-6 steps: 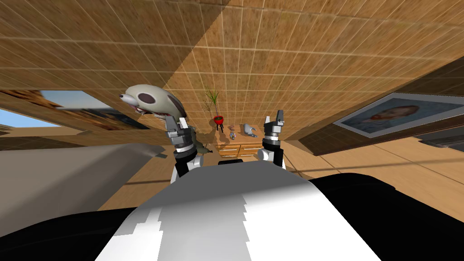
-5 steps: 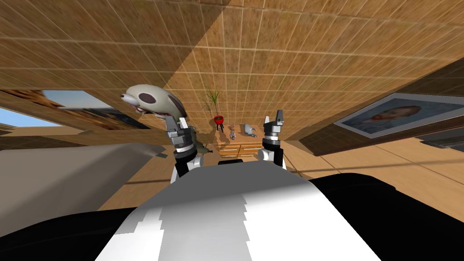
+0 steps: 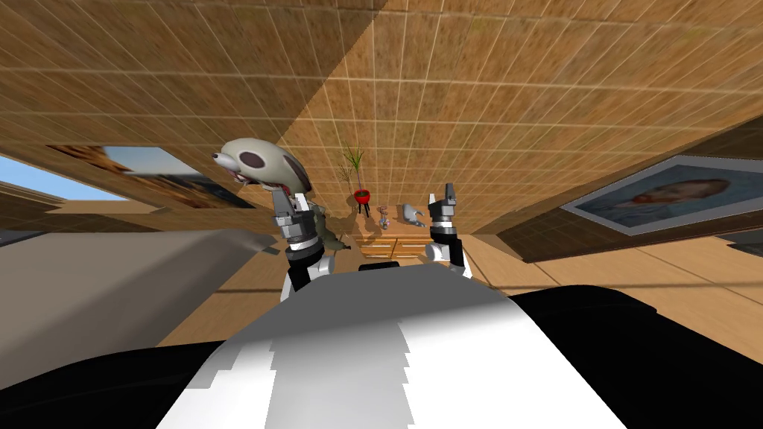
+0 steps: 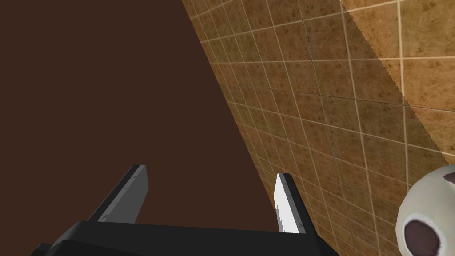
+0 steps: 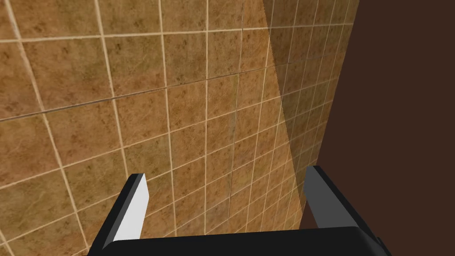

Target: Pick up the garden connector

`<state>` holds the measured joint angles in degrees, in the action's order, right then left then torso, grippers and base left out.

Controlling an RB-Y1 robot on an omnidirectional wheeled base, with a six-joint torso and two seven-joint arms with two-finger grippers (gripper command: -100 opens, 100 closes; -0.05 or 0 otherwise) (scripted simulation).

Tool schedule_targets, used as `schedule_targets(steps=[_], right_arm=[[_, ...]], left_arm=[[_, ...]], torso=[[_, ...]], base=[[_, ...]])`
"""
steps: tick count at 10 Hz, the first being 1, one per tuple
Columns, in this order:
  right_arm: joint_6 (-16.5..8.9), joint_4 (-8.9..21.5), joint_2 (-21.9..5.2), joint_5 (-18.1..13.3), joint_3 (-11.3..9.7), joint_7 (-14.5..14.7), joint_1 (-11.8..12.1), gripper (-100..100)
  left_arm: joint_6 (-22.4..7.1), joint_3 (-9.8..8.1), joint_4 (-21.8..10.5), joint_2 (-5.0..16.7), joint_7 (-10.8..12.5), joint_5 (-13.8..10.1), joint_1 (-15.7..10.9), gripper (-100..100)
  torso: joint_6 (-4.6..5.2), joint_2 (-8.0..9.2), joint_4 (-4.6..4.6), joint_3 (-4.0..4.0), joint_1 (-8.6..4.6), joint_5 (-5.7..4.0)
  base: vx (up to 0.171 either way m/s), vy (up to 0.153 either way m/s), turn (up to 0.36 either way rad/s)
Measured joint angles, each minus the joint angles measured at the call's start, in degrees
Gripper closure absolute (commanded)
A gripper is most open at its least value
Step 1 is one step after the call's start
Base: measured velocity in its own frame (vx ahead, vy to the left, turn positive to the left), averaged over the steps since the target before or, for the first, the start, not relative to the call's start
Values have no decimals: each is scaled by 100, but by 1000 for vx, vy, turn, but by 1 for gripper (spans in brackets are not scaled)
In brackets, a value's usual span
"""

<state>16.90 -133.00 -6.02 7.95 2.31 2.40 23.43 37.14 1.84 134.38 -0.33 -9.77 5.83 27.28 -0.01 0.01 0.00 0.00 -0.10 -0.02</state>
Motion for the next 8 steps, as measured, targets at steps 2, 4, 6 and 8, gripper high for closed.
schedule_targets(steps=[2, 4, 6, 8], right_arm=[[-178, 190, -115, 74, 59, -293, -117, -100], [-346, 373, -193, 145, 140, -568, -272, -100], [-482, 507, -227, 197, 169, -822, -345, -100], [-648, 715, -257, 256, 219, -1075, -497, -100]], left_arm=[[0, 0, 0, 0, 0, 0, 0, 0], [0, 0, 0, 0, 0, 0, 0, 0], [0, 0, 0, 0, 0, 0, 0, 0], [0, 0, 0, 0, 0, 0, 0, 0]], torso=[[1, -1, 0, 0, 3, 0], [2, 0, 0, 0, 5, 1], [2, 0, 0, 0, 5, 1], [2, 0, 0, 0, 5, 1]], base=[[-8, -14, 73], [-6, -13, 77], [-8, -13, 69], [-9, -14, 79]])
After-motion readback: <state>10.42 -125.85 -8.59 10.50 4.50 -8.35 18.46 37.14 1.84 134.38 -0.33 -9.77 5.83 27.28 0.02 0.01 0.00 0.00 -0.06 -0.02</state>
